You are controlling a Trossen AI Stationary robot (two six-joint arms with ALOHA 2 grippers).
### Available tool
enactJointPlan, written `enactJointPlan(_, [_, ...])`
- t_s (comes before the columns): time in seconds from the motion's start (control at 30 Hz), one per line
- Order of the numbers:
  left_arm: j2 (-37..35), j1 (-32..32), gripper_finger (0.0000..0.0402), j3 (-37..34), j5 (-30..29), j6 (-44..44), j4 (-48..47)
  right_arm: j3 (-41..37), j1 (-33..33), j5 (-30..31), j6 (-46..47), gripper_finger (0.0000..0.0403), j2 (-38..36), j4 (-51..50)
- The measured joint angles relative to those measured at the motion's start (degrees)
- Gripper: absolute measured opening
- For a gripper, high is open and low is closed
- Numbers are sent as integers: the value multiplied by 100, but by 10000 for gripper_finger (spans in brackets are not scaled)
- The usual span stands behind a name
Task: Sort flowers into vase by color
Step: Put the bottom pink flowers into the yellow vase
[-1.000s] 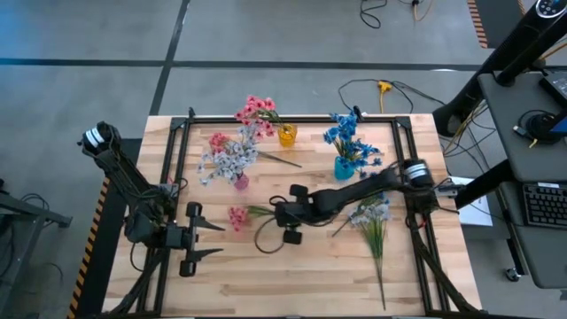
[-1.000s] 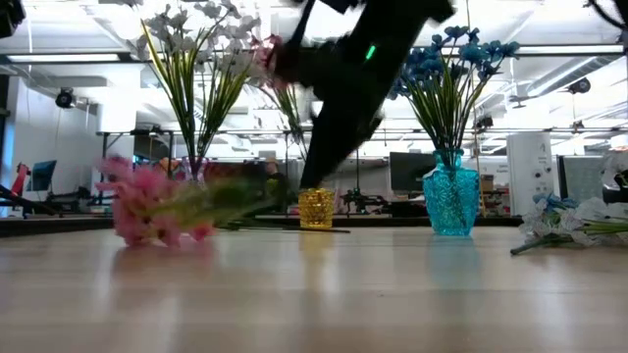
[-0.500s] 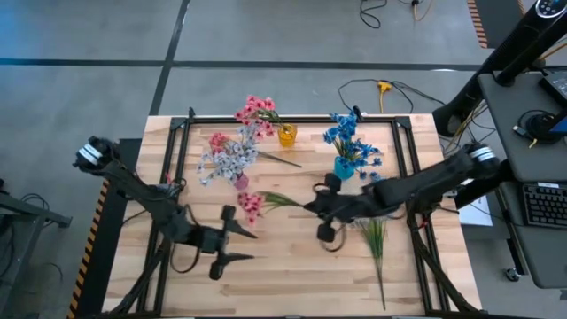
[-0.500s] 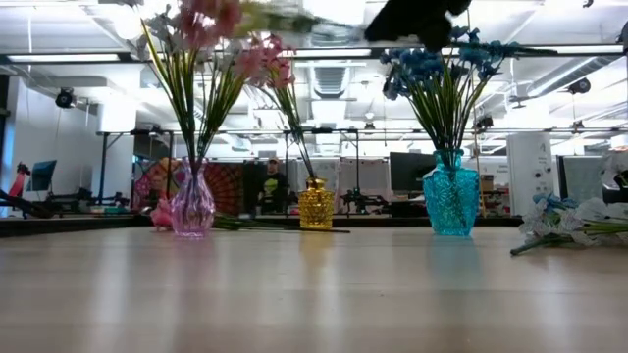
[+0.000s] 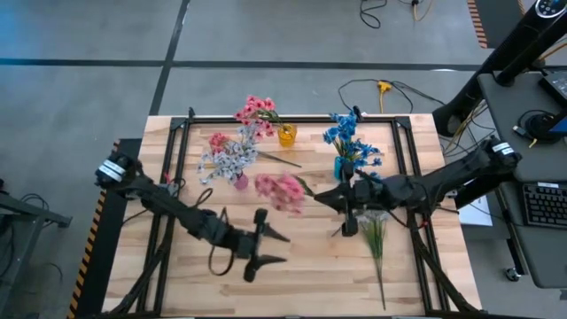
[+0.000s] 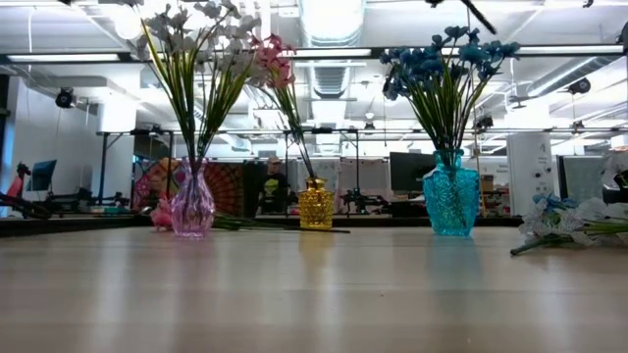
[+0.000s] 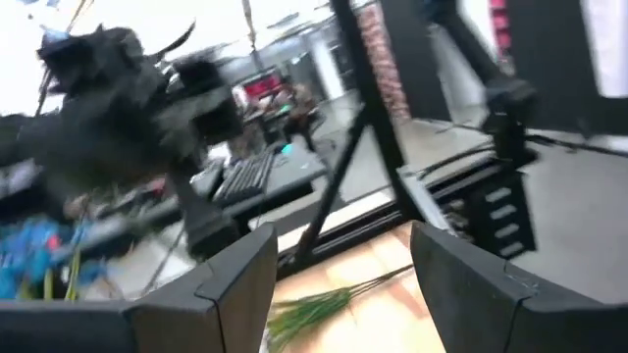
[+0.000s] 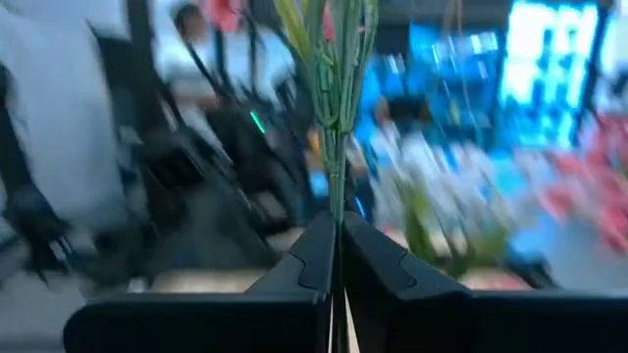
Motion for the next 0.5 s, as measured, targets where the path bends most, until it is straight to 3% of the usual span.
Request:
enactJointPlan(0.2, [236, 636, 217, 217, -68, -1010, 175, -216, 0, -367, -302, 13, 460, 1502])
enactJointPlan(0.5, [454, 1162, 228, 612, 34, -1328, 170, 309, -2, -783, -963, 13, 1183, 2095])
